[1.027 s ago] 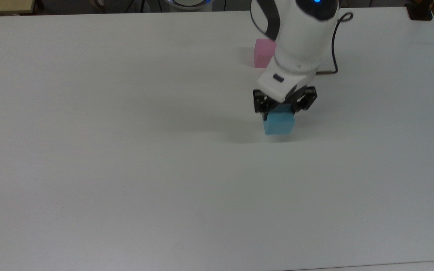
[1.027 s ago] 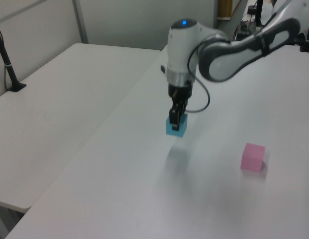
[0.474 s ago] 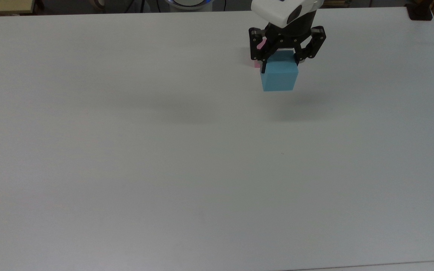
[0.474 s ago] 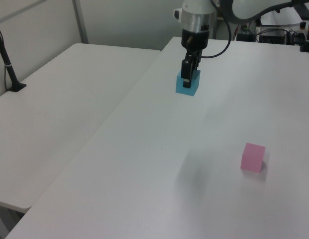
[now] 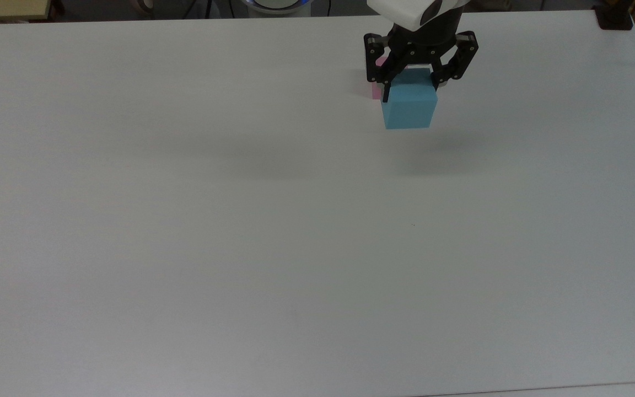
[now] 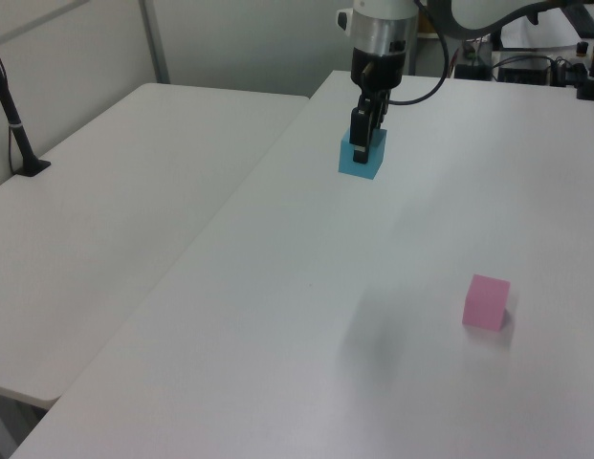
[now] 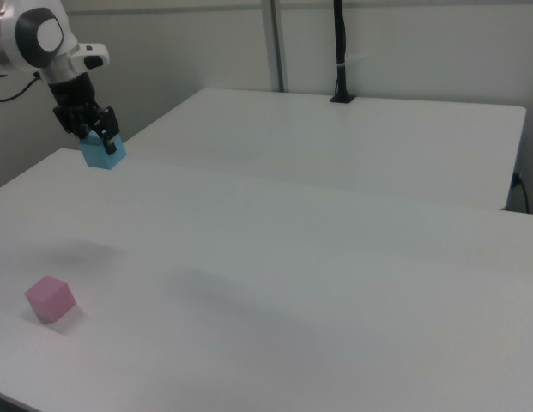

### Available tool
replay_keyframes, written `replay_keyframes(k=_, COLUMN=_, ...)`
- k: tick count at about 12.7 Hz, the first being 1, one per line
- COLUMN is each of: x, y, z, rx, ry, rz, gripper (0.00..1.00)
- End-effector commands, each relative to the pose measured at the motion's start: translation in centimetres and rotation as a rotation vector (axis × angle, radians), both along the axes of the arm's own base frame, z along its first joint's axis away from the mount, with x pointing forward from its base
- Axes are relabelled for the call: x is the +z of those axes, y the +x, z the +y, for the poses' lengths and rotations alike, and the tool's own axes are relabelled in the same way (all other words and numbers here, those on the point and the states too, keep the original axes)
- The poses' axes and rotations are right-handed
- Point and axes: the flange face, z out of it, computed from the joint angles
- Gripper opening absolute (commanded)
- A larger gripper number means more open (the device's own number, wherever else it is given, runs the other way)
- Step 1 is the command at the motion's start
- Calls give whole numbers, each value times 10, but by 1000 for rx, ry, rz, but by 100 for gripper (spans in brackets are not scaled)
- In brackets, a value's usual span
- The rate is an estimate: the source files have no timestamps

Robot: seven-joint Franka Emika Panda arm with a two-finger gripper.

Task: Put blue cube on pink cube
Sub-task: 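Lift the light-blue cube and carry it toward the pink cube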

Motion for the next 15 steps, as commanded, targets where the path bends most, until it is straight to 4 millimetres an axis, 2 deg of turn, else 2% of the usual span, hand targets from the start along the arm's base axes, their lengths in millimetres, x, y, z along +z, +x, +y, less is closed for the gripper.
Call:
replay_keyframes(k=1, x=14, y=-42, z=-11, rx=1, ry=-10, rz=30, gripper=25)
replay_keyframes(k=3, x=18, y=-71, z=-13, rx=12, ry=-13, rz=41, gripper=25)
replay_keyframes(k=6, x=26, y=-130, z=-14, rx=34, ry=8, rz=71, gripper=25)
replay_keyframes(k=7, x=28, y=-155, z=-8, rx=58, ry=9, rz=95, gripper=25)
replay_keyframes(k=10, x=26, y=-207, z=0, rx=90, ry=7, rz=166, gripper=25)
replay_keyframes(k=13, x=23, y=-220, z=3, rx=33, ry=15, rz=181, gripper=25)
replay_keyframes(k=15, x=2, y=-229, z=10, rx=-9, ry=12, rz=186, gripper=24)
